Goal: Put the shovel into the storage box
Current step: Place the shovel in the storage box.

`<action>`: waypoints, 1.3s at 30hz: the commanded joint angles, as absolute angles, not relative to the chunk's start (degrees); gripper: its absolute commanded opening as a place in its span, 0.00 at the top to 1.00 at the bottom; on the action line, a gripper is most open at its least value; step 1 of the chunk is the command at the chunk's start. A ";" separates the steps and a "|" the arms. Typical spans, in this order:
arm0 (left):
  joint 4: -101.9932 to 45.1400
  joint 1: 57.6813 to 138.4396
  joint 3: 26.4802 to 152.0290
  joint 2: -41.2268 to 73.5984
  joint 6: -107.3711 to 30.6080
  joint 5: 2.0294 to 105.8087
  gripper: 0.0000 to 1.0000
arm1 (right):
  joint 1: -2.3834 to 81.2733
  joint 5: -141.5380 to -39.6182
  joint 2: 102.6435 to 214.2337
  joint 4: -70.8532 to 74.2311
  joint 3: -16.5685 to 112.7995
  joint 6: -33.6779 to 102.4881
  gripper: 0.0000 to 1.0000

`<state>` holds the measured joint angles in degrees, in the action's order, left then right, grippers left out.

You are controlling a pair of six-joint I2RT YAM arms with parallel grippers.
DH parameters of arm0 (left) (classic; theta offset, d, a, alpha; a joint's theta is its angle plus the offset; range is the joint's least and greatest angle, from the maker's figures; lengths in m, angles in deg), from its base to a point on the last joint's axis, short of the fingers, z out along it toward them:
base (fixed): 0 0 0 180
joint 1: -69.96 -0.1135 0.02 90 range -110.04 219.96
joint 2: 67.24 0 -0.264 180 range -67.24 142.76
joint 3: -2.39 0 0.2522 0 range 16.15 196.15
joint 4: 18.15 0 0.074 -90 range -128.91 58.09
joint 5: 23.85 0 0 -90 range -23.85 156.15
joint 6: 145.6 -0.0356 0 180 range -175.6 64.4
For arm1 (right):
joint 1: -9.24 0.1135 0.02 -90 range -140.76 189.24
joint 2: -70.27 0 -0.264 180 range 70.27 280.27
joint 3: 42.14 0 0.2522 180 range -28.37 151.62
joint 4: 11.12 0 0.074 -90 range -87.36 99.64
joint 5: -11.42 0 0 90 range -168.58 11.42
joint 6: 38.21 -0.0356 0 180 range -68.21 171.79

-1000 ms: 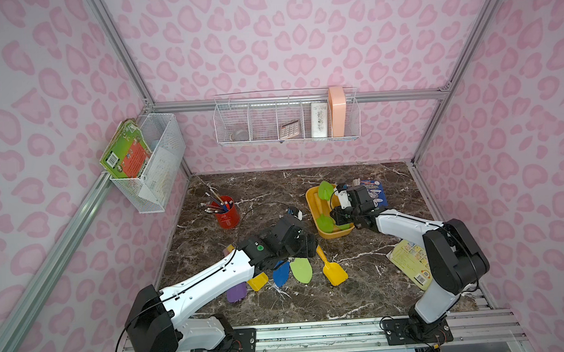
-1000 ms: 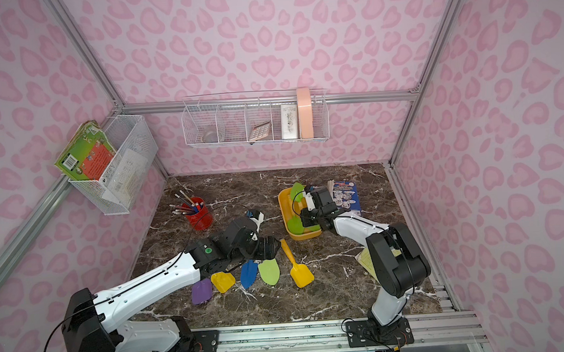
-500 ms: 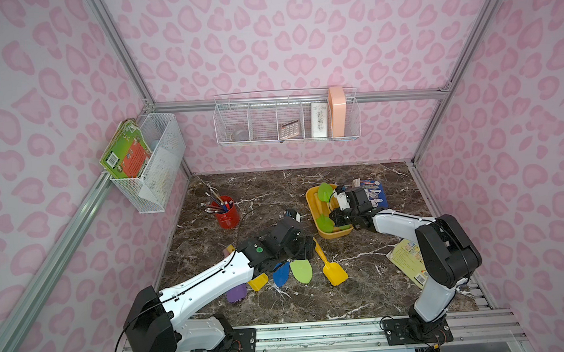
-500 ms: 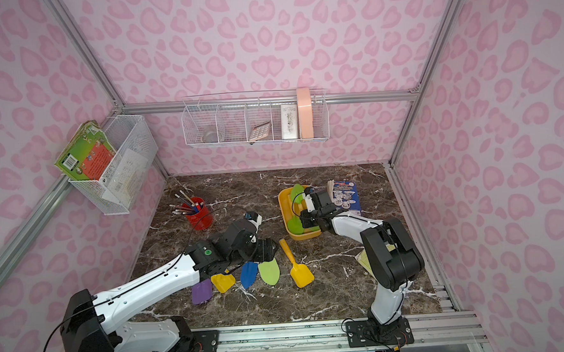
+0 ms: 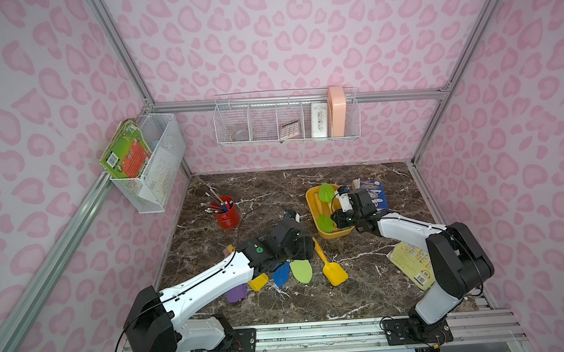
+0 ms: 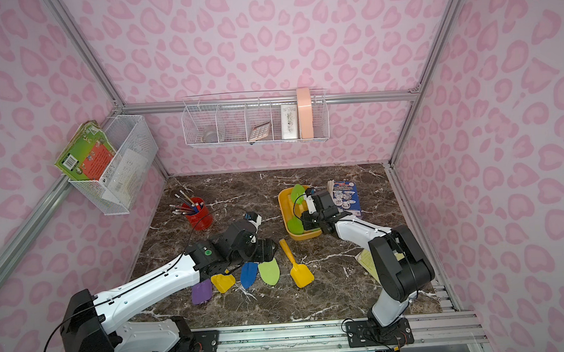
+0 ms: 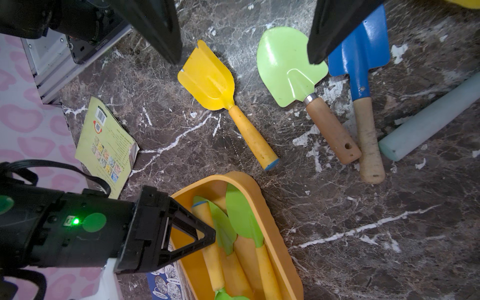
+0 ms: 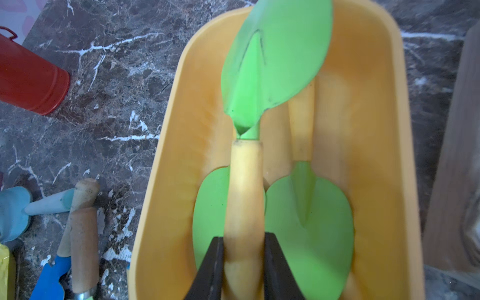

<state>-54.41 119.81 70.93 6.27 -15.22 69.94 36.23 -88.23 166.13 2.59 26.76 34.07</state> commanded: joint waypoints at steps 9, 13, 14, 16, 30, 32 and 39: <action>-54.34 119.73 70.47 5.99 -14.82 70.37 0.19 | 35.71 -87.33 168.47 3.97 26.50 34.92 0.85; -54.45 119.78 70.12 5.71 -14.84 70.65 0.19 | 35.87 -88.30 168.80 2.48 25.88 34.65 0.84; -54.45 119.75 70.12 5.71 -14.90 70.63 0.19 | 35.80 -88.46 168.71 2.25 25.84 34.70 0.84; -54.38 119.71 70.03 5.71 -14.86 70.70 0.19 | 35.75 -88.08 168.80 2.24 26.19 34.78 0.84; -54.57 119.60 69.93 5.35 -14.73 70.81 0.19 | 35.88 -85.42 166.17 3.88 27.05 34.13 0.52; -54.52 119.54 70.03 5.40 -14.73 70.81 0.19 | 35.88 -85.10 165.17 4.00 27.08 34.13 0.52; -56.15 119.54 70.69 4.52 -14.38 71.49 0.19 | 36.65 -84.84 161.33 5.73 26.88 33.56 0.53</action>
<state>-54.69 119.59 70.08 5.09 -14.96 70.51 36.23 -85.28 162.98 5.08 26.96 34.01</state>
